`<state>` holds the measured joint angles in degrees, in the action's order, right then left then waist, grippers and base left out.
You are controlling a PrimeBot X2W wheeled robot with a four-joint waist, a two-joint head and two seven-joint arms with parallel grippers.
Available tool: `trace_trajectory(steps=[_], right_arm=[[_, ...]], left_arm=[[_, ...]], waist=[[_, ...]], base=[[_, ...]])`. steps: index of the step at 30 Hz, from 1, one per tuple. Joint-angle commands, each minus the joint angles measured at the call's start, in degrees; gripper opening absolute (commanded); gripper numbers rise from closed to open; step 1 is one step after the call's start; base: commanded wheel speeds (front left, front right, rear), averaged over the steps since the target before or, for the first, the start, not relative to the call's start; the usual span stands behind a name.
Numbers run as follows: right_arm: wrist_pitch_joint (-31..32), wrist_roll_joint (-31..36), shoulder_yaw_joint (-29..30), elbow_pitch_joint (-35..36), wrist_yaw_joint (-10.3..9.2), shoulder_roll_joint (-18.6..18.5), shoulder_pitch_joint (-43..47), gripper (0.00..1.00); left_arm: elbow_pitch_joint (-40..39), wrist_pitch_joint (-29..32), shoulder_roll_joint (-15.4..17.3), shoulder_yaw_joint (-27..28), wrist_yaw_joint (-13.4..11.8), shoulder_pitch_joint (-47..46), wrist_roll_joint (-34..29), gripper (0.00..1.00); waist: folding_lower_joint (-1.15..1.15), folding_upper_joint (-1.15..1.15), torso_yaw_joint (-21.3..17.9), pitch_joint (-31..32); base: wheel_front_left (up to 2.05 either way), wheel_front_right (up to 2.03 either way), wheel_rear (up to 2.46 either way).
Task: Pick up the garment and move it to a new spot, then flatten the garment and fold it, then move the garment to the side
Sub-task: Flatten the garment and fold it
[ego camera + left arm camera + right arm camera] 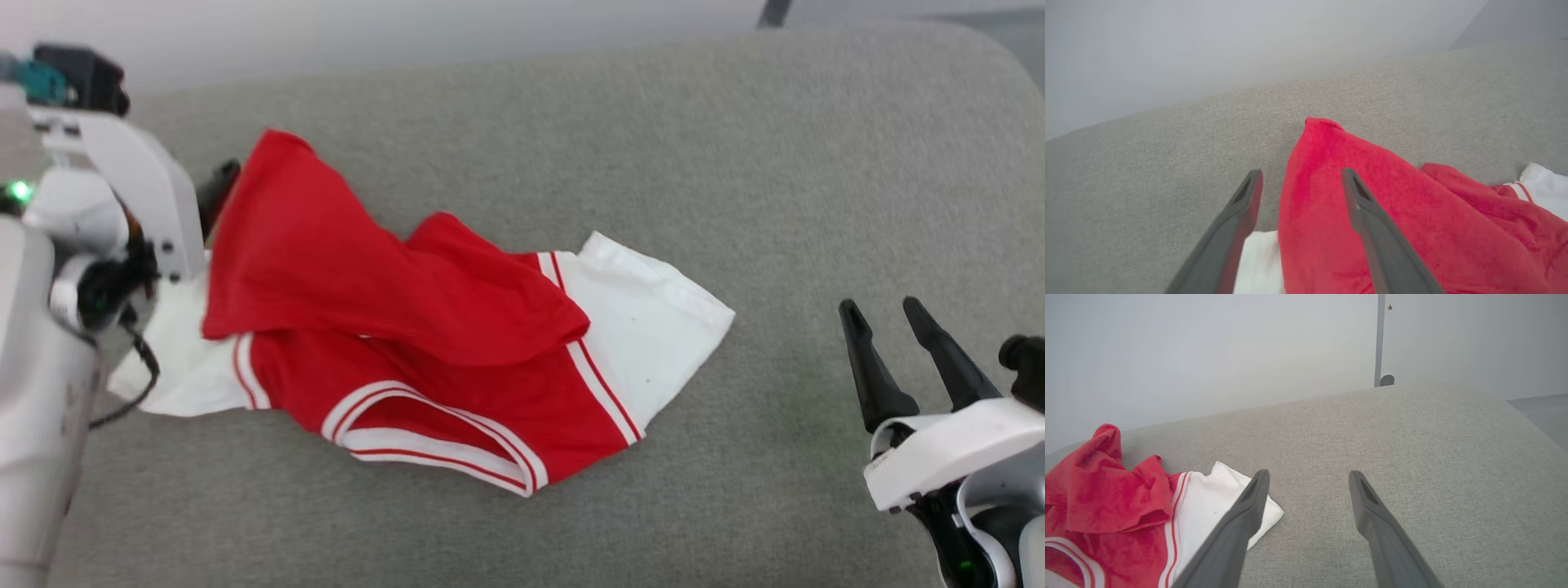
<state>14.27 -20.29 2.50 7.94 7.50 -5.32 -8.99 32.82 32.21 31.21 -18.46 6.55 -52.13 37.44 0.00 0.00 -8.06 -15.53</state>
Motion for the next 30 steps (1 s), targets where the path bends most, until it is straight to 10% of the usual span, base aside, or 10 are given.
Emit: trace_trajectory(steps=[1,16,30], right_arm=[[-0.2,0.6,0.2,0.2,-0.02,-0.3,0.9,1.00],[-2.9,4.2,-1.2,4.0,-0.02,-1.3,6.4,1.00],[-1.0,3.4,-0.2,8.1,-0.02,-2.4,3.8,1.00]], left_arm=[[-0.8,-0.2,0.6,0.3,0.1,1.5,0.4,1.00],[-10.2,4.0,4.1,3.3,-5.7,21.7,6.0,1.00],[-3.0,7.2,4.1,1.7,-6.1,17.7,5.5,1.00]], waist=[[0.00,0.00,3.4,4.2],[0.00,0.00,6.0,14.2],[0.00,0.00,2.2,5.9]], base=[[0.00,0.00,0.00],[0.00,0.00,0.00],[0.00,0.00,0.00]])
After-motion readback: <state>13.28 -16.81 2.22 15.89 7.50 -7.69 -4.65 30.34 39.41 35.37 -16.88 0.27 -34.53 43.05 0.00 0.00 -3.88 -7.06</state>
